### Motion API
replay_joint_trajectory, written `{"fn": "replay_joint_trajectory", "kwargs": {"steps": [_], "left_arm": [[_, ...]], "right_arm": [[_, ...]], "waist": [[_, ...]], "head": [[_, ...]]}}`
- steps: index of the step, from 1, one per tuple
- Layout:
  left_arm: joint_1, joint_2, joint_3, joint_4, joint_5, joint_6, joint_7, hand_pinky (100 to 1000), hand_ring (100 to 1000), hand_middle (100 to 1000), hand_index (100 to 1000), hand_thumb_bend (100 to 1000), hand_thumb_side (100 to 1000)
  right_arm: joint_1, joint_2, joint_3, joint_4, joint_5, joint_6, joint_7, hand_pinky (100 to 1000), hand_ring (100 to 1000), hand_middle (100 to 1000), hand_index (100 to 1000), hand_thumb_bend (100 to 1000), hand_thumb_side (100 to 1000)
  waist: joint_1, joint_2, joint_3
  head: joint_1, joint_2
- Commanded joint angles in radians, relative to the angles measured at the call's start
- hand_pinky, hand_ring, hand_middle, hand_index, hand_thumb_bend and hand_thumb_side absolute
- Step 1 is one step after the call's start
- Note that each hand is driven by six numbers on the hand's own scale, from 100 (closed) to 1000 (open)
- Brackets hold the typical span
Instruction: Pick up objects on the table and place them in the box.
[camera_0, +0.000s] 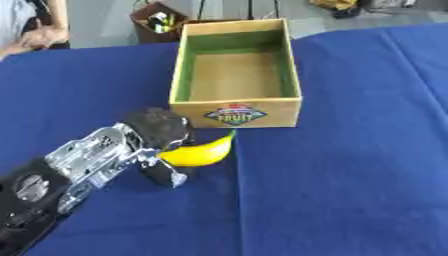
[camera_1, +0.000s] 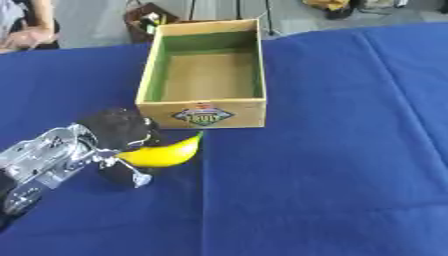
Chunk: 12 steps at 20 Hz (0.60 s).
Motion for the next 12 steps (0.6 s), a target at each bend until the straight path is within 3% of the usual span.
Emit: {"fn": "replay_joint_trajectory", "kwargs": {"steps": [1,5,9,12], "left_arm": [[-0.015,0.009,0.004,-0.011,0.011,0.004,0.002,342,486,561,664,182,483],[-0.013,0.011,0.005,-0.014,0.016,0.008,0.007,333,479,555,661,100,452],[-0.012,0.013,0.007,-0.02,0.02,0.01,0.009,333,479,556,662,100,447],[-0.014,0.021,0.009,-0.035,0.019,0.01,0.009,328,476,553,659,100,389]], "right_arm": [[-0.005,-0.015,-0.003,-0.017,-0.005,0.0,-0.001,773,719,622,791,100,884],[-0.005,-0.015,-0.003,-0.017,-0.006,0.001,-0.002,774,719,622,791,100,884],[-0.004,-0.016,-0.003,-0.017,-0.006,0.0,-0.001,774,719,622,791,100,885],[-0.003,-0.017,-0.002,-0.017,-0.007,0.002,0.0,774,719,622,791,100,885]], "waist": [[-0.005,-0.019,-0.001],[-0.004,-0.02,-0.001],[-0.004,-0.021,0.0],[-0.002,-0.024,0.003]], "head": [[0.0,-0.007],[0.0,-0.007],[0.0,-0.008],[-0.001,-0.005]]}}
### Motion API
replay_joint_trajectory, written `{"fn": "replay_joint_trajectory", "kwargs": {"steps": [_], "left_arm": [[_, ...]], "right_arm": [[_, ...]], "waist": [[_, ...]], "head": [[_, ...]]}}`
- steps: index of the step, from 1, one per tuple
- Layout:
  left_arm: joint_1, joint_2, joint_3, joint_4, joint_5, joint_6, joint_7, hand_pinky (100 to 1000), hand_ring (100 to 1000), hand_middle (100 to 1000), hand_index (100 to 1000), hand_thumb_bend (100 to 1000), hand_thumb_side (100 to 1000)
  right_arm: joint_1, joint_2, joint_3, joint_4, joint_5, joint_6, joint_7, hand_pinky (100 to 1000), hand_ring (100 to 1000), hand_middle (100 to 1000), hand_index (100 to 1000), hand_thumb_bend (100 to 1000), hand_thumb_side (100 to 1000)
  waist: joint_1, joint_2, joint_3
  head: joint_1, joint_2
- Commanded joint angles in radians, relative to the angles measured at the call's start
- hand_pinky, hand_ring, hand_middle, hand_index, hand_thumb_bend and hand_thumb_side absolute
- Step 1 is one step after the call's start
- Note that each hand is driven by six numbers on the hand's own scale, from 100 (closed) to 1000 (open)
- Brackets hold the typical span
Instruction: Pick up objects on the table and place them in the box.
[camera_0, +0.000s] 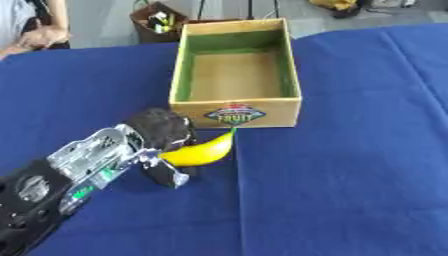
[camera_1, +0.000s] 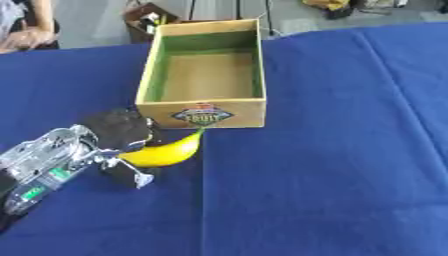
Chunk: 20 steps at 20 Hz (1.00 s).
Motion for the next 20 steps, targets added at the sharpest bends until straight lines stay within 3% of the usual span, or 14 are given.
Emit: {"fn": "replay_joint_trajectory", "kwargs": {"steps": [1,2,3,20], "left_arm": [[-0.013,0.03,0.011,-0.035,0.003,0.002,0.001,324,473,549,656,100,383],[-0.013,0.033,0.012,-0.042,0.003,0.004,0.0,317,468,544,650,100,424],[-0.012,0.036,0.014,-0.049,0.003,0.005,-0.001,316,467,542,649,100,378],[0.007,0.156,0.068,-0.317,0.058,0.029,-0.077,301,455,522,630,100,368]], "right_arm": [[-0.003,-0.018,-0.002,-0.017,-0.006,0.002,0.0,775,719,622,791,100,885],[-0.003,-0.019,-0.002,-0.017,-0.007,0.002,0.0,775,719,623,791,100,896],[-0.002,-0.019,-0.002,-0.017,-0.008,0.002,0.0,775,720,622,791,100,884],[0.006,-0.032,-0.006,-0.017,-0.012,0.002,-0.003,778,721,624,791,100,885]], "waist": [[-0.003,-0.025,0.002],[-0.002,-0.026,0.003],[-0.002,-0.027,0.004],[0.011,-0.045,0.011]], "head": [[-0.002,-0.005],[-0.002,-0.004],[-0.002,-0.004],[-0.015,0.002]]}}
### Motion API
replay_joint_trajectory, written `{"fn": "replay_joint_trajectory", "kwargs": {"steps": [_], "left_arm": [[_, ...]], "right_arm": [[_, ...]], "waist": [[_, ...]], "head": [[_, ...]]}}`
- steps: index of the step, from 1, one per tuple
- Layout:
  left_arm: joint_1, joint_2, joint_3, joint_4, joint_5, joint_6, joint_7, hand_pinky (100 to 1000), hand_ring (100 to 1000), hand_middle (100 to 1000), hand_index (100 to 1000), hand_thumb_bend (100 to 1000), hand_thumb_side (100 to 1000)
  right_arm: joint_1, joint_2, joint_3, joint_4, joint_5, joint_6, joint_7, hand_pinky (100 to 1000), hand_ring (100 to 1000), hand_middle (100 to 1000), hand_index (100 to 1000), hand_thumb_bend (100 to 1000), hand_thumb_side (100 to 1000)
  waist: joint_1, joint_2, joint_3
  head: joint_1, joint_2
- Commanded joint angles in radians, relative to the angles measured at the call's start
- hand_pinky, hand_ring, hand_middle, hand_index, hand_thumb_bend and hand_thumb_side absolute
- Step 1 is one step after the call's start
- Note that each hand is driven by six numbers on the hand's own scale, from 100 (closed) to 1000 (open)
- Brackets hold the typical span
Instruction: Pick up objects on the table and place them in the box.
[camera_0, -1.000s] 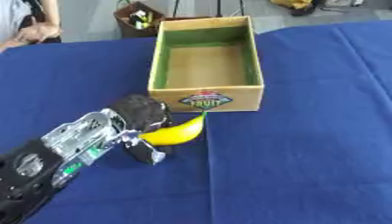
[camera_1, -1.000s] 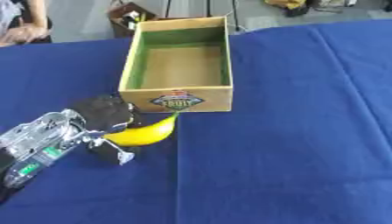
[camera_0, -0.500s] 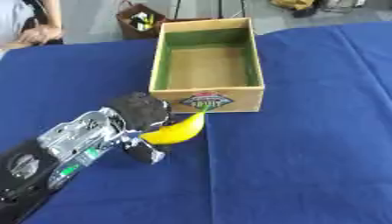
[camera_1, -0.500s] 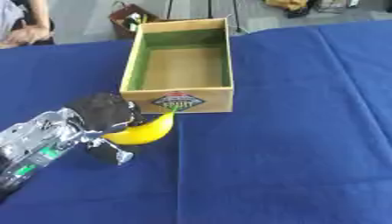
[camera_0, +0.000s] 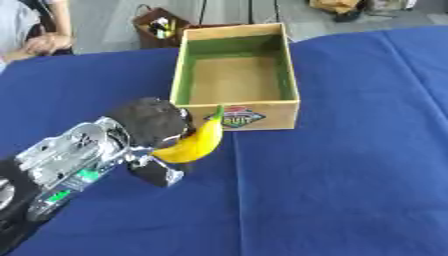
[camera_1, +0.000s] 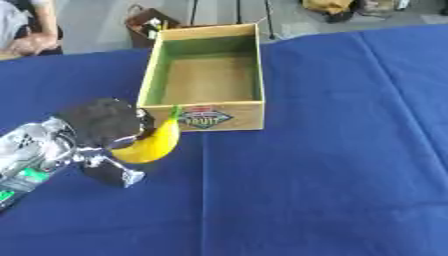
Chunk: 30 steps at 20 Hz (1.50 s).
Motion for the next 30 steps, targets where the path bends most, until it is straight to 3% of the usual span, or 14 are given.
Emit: {"fn": "replay_joint_trajectory", "kwargs": {"steps": [1,16,30], "left_arm": [[-0.015,0.052,0.034,-0.069,0.015,0.004,-0.026,301,455,521,629,100,366],[-0.116,0.083,0.139,-0.106,0.034,0.035,-0.021,300,452,509,618,100,364],[-0.305,-0.061,0.173,0.179,-0.081,-0.023,0.108,313,456,508,619,100,343]], "right_arm": [[-0.003,-0.029,-0.006,-0.017,-0.006,0.0,-0.003,779,721,624,791,100,886],[0.0,-0.037,-0.003,-0.017,-0.002,-0.003,-0.004,782,722,624,792,100,886],[-0.015,-0.047,0.005,-0.017,0.001,-0.012,0.003,783,723,624,792,100,894]], "waist": [[-0.004,-0.025,0.002],[0.007,-0.025,-0.01],[0.026,-0.009,-0.059]], "head": [[-0.003,0.001],[-0.003,0.005],[0.022,0.002]]}}
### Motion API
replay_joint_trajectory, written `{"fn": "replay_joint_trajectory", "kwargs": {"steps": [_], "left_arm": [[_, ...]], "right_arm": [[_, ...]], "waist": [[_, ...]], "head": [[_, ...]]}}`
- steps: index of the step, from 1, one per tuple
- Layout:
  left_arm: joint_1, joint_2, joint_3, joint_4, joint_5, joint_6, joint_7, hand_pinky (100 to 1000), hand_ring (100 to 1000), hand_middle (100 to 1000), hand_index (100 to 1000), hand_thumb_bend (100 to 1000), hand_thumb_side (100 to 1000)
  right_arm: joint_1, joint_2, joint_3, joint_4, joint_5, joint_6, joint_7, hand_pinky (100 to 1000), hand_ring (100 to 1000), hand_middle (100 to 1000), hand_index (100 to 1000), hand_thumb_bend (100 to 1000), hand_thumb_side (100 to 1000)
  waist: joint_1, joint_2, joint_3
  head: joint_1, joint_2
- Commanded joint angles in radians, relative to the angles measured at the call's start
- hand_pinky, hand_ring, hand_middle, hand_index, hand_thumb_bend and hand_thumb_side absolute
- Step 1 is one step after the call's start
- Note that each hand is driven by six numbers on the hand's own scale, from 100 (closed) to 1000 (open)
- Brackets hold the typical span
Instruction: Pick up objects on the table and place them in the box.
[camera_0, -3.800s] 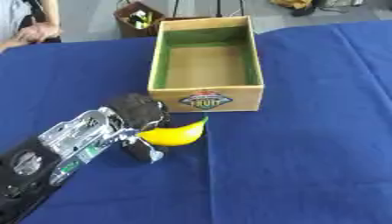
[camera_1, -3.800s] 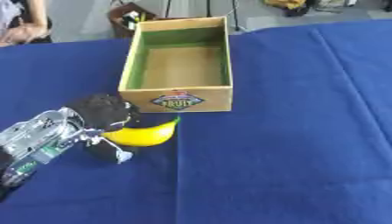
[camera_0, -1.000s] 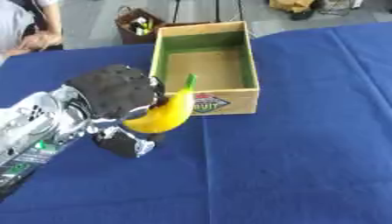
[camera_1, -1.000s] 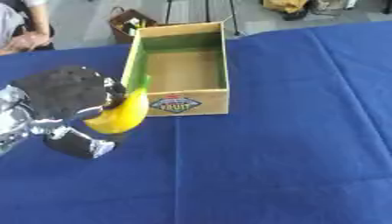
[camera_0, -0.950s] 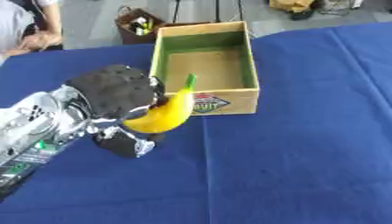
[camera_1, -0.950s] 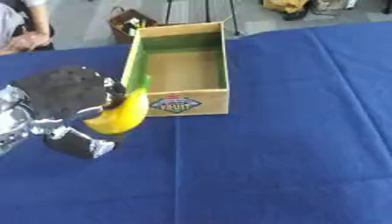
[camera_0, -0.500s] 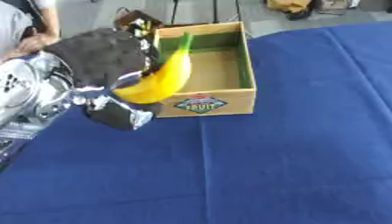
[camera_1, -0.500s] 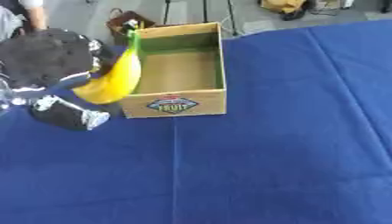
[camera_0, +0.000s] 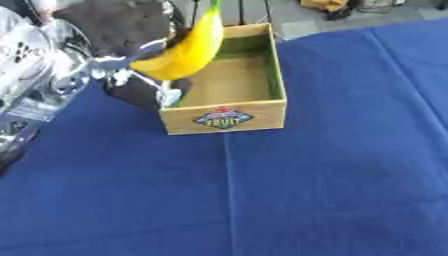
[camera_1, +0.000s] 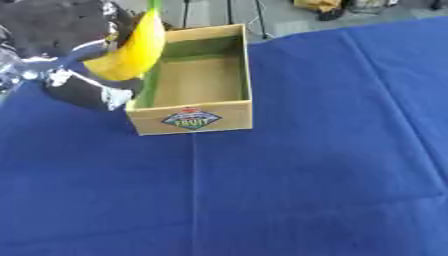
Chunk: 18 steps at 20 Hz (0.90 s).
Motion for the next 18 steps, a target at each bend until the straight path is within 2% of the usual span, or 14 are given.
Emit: {"fn": "replay_joint_trajectory", "kwargs": {"steps": [1,10,18], "left_arm": [[-0.052,-0.027,0.035,0.07,-0.049,-0.012,0.049,313,457,508,619,100,342],[-0.137,-0.132,0.053,0.29,-0.184,-0.074,0.184,336,470,520,630,100,329],[-0.156,-0.232,0.072,0.486,-0.304,-0.14,0.303,368,492,543,655,100,390]], "right_arm": [[-0.014,-0.032,0.0,-0.017,0.001,-0.009,0.003,783,723,624,792,100,894],[-0.039,-0.031,0.008,-0.017,-0.007,-0.015,0.013,783,722,623,793,100,892],[-0.049,-0.023,0.01,-0.017,-0.015,-0.013,0.022,784,722,623,793,100,890]], "waist": [[-0.002,-0.014,-0.011],[0.011,0.007,-0.054],[0.013,0.016,-0.073]], "head": [[0.015,0.0],[0.041,-0.023],[0.053,-0.034]]}}
